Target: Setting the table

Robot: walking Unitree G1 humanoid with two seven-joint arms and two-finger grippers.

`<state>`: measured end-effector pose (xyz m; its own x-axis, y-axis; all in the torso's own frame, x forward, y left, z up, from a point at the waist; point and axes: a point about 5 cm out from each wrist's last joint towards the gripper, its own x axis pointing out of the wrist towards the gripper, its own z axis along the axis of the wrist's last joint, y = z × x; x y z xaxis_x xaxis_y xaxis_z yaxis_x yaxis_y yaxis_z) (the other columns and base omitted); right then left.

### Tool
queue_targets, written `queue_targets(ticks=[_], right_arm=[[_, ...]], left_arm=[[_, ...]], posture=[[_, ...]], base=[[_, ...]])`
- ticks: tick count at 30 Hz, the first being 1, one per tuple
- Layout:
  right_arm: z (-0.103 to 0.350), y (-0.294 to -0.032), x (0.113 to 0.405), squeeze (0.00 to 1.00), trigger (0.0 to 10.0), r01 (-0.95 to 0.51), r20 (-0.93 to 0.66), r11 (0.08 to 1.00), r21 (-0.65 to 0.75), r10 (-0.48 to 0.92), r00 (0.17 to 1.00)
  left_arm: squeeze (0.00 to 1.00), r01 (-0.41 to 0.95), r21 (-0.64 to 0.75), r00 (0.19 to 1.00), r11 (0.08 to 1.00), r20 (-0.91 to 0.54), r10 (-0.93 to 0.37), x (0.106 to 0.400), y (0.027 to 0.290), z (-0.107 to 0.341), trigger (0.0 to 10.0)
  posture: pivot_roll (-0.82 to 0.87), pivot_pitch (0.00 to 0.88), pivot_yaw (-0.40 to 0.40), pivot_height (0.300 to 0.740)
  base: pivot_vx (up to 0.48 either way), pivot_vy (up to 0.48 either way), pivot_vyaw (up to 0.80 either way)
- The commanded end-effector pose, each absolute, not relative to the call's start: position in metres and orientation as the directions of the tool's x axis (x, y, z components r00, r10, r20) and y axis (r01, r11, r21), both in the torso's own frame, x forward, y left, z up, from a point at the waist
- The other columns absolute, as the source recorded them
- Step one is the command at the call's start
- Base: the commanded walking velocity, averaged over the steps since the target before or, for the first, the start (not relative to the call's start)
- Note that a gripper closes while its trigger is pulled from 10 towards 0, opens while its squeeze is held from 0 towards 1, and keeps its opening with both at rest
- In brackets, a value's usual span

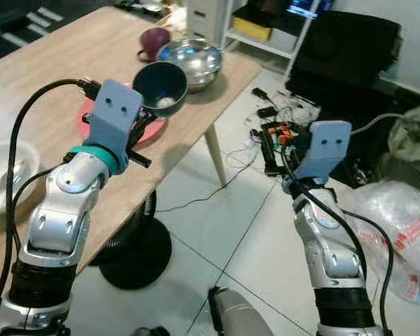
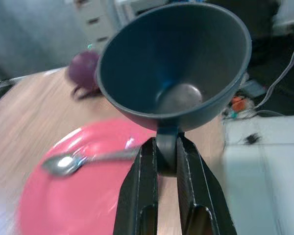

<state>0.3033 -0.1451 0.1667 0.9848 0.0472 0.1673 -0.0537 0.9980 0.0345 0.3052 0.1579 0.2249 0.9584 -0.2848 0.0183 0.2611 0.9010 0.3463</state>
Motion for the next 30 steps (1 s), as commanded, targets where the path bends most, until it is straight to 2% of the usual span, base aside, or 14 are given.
queue_targets(ticks=[1, 30], right_arm=[[0.1643, -0.1456, 0.3033, 0.00, 10.0, -0.050, 0.154, 0.997, 0.052, 0.042, 0.987], [0.1634, -0.1456, 0.3045, 0.00, 10.0, -0.055, 0.150, 0.998, 0.042, 0.048, 0.988]], left_arm=[[0.00, 0.248, 0.354, 0.962, 0.902, 0.020, -0.272, 0.3062, 0.1609, 0.2240, 10.0], [0.00, 0.247, 0.356, 0.962, 0.901, 0.020, -0.272, 0.3093, 0.1607, 0.2189, 10.0]], posture=[[-0.12, 0.028, 0.048, 0.740], [-0.12, 0.013, 0.048, 0.740]], base=[[0.000, 0.000, -0.80], [0.000, 0.000, -0.80]])
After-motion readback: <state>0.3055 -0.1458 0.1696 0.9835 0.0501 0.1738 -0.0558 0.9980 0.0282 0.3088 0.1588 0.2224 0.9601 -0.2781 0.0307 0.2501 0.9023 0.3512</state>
